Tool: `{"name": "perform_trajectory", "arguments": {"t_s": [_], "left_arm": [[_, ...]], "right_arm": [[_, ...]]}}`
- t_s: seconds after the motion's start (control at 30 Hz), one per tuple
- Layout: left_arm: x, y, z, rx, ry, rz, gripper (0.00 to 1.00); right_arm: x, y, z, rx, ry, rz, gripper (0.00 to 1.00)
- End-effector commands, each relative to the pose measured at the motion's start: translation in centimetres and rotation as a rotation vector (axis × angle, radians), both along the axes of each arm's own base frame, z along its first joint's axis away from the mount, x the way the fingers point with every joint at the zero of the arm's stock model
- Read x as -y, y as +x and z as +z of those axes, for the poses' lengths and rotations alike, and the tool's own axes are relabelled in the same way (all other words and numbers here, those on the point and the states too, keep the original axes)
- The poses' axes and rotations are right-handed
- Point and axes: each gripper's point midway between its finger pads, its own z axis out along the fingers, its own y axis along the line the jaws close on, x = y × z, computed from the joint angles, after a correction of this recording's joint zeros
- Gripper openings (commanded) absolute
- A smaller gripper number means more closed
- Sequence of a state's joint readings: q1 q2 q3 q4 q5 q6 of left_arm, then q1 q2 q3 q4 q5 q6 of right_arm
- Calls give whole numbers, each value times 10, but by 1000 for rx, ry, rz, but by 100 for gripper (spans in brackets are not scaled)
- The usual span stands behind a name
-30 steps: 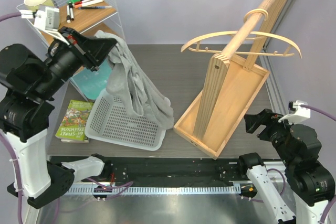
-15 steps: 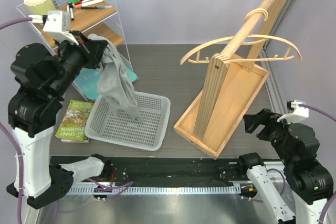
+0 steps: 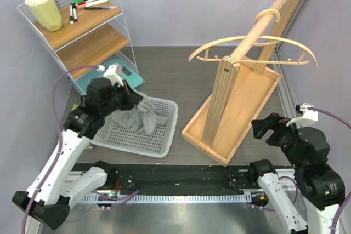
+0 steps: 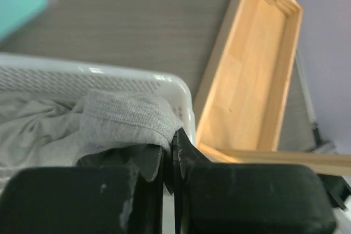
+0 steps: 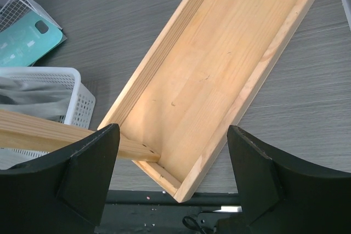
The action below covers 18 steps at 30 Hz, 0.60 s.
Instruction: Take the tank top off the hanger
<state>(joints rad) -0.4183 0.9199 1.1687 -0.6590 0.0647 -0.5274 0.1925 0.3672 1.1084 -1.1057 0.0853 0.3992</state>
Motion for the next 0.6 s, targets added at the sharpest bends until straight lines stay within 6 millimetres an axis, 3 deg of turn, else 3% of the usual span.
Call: {"name": "perform_trajectory", "arguments": {"t_s": [0.0,0.27,0.4,0.5,0.57], "left_arm": [[38,-20,-6,-60,-309,-108,0],[47,-36,-53,-210,-379,-122,0],[29,-35,-84,-251,-309,-16,0],[12,-39,-94,-238,-220,30,0],[-14,-39,-104,-235,-120,138,0]], "right_arm": [[-3,10,6,19,1,8,85],[-7,11,1,12,7,27,85],[-7,8,0,10,7,33,85],[-9,5,-1,8,11,43,85],[-10,4,-2,4,18,50,85]]}}
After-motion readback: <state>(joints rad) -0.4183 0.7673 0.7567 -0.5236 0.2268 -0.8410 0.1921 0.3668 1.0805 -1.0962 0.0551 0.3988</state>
